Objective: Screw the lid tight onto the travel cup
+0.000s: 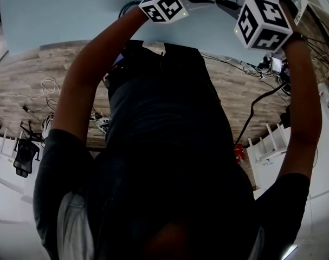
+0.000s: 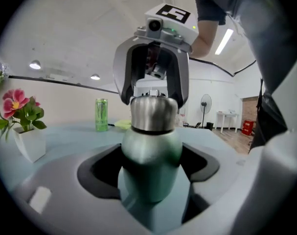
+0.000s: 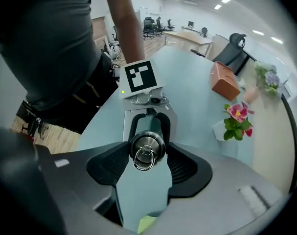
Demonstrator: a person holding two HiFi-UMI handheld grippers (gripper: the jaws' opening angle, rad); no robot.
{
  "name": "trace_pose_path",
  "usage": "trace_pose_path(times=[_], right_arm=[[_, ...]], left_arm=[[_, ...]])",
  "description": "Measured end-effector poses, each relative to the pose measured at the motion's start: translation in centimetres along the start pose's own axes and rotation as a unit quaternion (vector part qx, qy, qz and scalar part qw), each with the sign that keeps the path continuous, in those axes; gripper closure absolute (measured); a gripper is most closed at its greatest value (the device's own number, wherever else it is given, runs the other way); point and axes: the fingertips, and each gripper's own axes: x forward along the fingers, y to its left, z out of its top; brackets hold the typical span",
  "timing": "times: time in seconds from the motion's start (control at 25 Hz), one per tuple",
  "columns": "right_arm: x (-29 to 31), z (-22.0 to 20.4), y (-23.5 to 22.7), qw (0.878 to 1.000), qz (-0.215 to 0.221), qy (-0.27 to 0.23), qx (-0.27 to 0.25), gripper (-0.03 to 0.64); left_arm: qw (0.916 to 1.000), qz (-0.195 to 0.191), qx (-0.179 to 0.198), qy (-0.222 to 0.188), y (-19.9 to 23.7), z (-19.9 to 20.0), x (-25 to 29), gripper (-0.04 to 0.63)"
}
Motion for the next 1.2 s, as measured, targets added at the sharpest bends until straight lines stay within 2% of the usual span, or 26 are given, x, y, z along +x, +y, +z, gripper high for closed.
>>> trace_pose_path(times=[0.08,0.16,0.28,0.36,0.4,0.44,0.48,0.52,0.56,0.6,0.64,0.68,0.72,0.76,0.84,1.2], right_arm=[[0.2,0.3,0.2,1.0,0.013,-0.001,-0.017,0.388],[0.3,0.3,0.0,1.0,0.012,-0.012,0.001,0.388],[0.0,0.7,-0.4,0.996,-0.023,-0.048,0.078,0.388],[-0.3,1.1,-0.8,0.984,-0.069,-0.073,0.149,0.388],[-0.4,1.2,-1.0,0.973,-0.096,-0.085,0.193,0.388],[-0.4,1.2,-1.2,0.956,-0.122,-0.099,0.246,0.388],[-0.4,1.1,-1.5,0.933,-0.146,-0.116,0.307,0.388],[-0.5,0.9,-1.6,0.902,-0.166,-0.137,0.373,0.388],[-0.4,0.5,-1.6,0.866,-0.181,-0.16,0.438,0.388],[-0.4,0.0,-1.6,0.828,-0.193,-0.181,0.494,0.39],[-0.3,-0.3,-1.5,0.796,-0.207,-0.196,0.534,0.39],[-0.3,-0.5,-1.4,0.773,-0.222,-0.205,0.559,0.391],[-0.2,-0.5,-1.4,0.758,-0.236,-0.208,0.572,0.39],[-0.2,-0.5,-1.4,0.75,-0.246,-0.209,0.578,0.39],[-0.2,-0.4,-1.4,0.745,-0.255,-0.208,0.581,0.39],[0.0,-0.8,-1.1,0.744,-0.252,-0.21,0.582,0.39]], left_arm=[[1.0,0.0,0.0,-0.001,0.0,0.0,-0.1,0.181],[1.0,0.0,0.0,-0.001,0.2,0.0,-0.2,0.181],[1.0,-0.001,0.001,-0.001,0.0,0.1,-0.1,0.181],[1.0,-0.001,0.001,-0.001,-0.2,0.2,-0.2,0.181],[1.0,-0.001,0.001,-0.001,-0.2,0.2,-0.3,0.181],[1.0,-0.001,0.001,-0.001,-0.2,0.2,-0.5,0.181],[1.0,-0.001,0.001,-0.001,-0.2,0.1,-0.6,0.181],[1.0,-0.001,0.001,-0.002,-0.1,0.1,-0.7,0.181],[1.0,-0.001,0.001,-0.002,0.0,0.1,-0.7,0.181],[1.0,-0.001,0.001,-0.002,0.0,0.1,-0.6,0.181],[1.0,-0.001,0.001,-0.001,0.0,0.1,-0.5,0.181],[1.0,-0.001,0.001,0.0,-0.1,0.1,-0.4,0.18],[1.0,-0.002,0.003,0.001,-0.2,0.0,-0.2,0.178],[1.0,-0.002,0.003,0.002,-0.2,0.0,-0.1,0.178],[1.0,-0.002,0.002,0.002,-0.2,0.0,0.0,0.177],[0.9998,-0.003,0.017,0.01,-0.3,-0.2,0.3,0.178]])
